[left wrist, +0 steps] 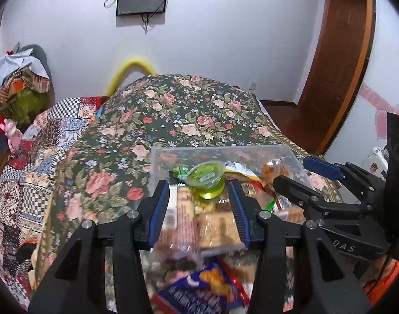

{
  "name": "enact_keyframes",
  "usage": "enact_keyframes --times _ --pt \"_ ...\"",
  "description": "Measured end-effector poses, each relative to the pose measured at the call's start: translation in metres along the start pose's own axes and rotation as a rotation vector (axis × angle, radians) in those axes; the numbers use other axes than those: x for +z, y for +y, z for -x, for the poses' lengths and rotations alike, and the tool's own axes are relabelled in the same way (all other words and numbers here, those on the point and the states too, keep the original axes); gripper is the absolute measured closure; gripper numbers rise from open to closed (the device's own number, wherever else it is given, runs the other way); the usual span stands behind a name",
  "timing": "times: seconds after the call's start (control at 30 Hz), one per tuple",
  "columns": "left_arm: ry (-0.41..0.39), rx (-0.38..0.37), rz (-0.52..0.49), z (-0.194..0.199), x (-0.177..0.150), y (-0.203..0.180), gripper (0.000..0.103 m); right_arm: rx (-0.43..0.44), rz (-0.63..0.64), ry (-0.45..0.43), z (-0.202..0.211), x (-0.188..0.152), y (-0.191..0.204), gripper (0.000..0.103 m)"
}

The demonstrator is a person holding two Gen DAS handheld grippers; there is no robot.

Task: Organize snacks
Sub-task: 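Lower the packet and jelly cup into the clear box and open both tools, then grasp the tall cracker roll with the right tool while the left grasps the blue rice-cracker bag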

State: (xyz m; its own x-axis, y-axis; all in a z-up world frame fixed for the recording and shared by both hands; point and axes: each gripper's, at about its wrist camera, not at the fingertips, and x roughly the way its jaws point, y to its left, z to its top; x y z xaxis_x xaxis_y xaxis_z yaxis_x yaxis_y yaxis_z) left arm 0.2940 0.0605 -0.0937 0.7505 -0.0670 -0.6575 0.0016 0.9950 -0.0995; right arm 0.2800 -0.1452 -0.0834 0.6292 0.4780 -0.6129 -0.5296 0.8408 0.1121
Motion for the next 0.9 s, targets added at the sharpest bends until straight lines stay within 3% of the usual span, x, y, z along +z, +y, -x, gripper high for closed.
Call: enact_keyframes --times 0.23,0.57,0.7,0.9 --pt "0.036 0.015 -0.007 0.026 -0.036 0.014 0.04 0.044 0.027 0.02 0.02 -0.024 0.02 0.036" --pt "0.148 0.047 0.034 0.034 -0.11 0.05 0.038 0.106 0.101 0.192 0.002 -0.094 0.065 0.032" --pt "0.176 0.072 0.031 0.032 -0.129 0.06 0.038 0.128 0.076 0.248 -0.018 -0.1 0.073 0.031" --pt "0.181 0.021 0.034 0.029 -0.134 0.061 0.035 0.118 0.054 0.285 -0.03 -0.105 0.07 0.032"
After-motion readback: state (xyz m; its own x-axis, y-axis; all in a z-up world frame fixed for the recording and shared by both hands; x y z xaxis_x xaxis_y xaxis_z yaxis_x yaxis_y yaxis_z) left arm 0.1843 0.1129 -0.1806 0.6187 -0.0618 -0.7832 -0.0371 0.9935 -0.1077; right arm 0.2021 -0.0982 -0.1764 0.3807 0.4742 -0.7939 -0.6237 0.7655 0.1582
